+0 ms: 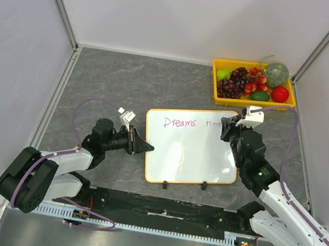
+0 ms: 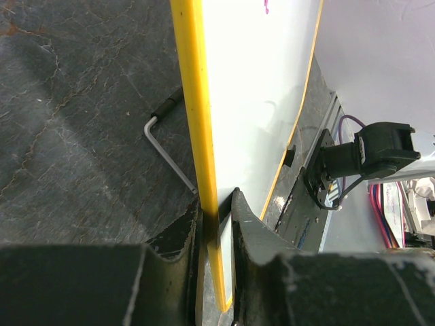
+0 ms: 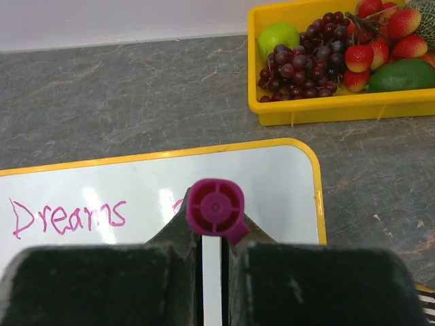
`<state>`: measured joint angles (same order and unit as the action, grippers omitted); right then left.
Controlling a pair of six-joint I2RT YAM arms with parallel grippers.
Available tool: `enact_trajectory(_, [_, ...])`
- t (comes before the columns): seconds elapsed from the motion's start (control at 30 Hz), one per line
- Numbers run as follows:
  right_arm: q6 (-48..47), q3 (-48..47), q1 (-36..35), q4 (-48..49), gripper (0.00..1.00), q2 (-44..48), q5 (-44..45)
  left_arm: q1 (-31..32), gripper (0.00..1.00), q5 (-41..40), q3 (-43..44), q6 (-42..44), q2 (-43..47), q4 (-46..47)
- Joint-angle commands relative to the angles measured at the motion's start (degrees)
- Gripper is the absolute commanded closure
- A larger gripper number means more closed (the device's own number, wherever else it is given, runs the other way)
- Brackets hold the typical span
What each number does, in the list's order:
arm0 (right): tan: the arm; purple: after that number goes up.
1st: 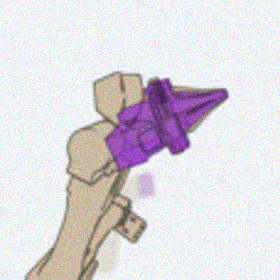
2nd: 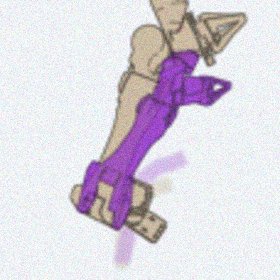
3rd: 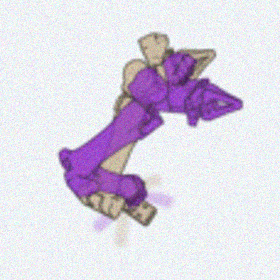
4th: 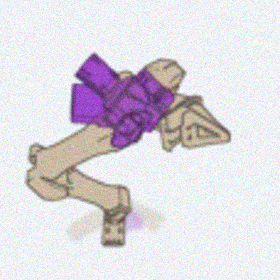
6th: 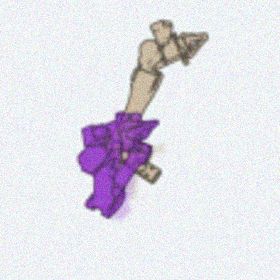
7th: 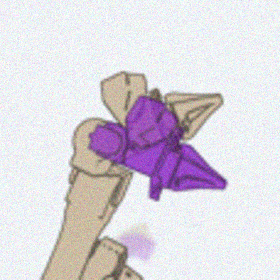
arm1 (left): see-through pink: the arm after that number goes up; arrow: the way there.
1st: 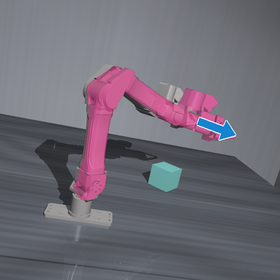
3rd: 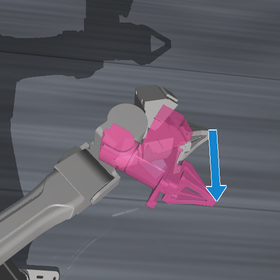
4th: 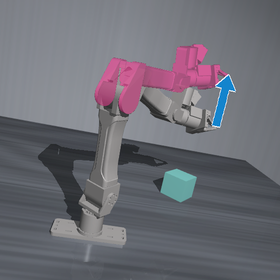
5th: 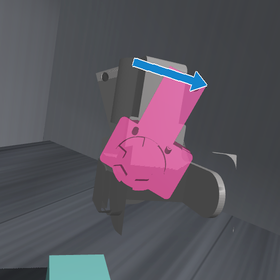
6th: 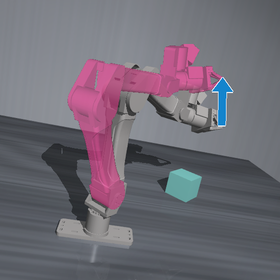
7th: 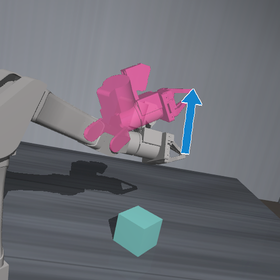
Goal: Write a sentence on the whiteboard
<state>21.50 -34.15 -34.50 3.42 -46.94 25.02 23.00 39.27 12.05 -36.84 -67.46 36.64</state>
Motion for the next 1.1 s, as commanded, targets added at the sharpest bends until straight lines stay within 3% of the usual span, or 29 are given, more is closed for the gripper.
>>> enact_trajectory(0.0, [-0.05, -1.53, 0.49, 0.62, 1.00, -0.96, 1.53, 0.20, 0.98, -3.93, 0.07, 5.46, -0.65, -3.07])
enact_trajectory(1.07, [2.06, 0.93, 0.49, -0.78, 1.00, 1.23, -3.66, 0.11, 0.98, -3.93, -0.01, 5.46, -0.65, -3.07])
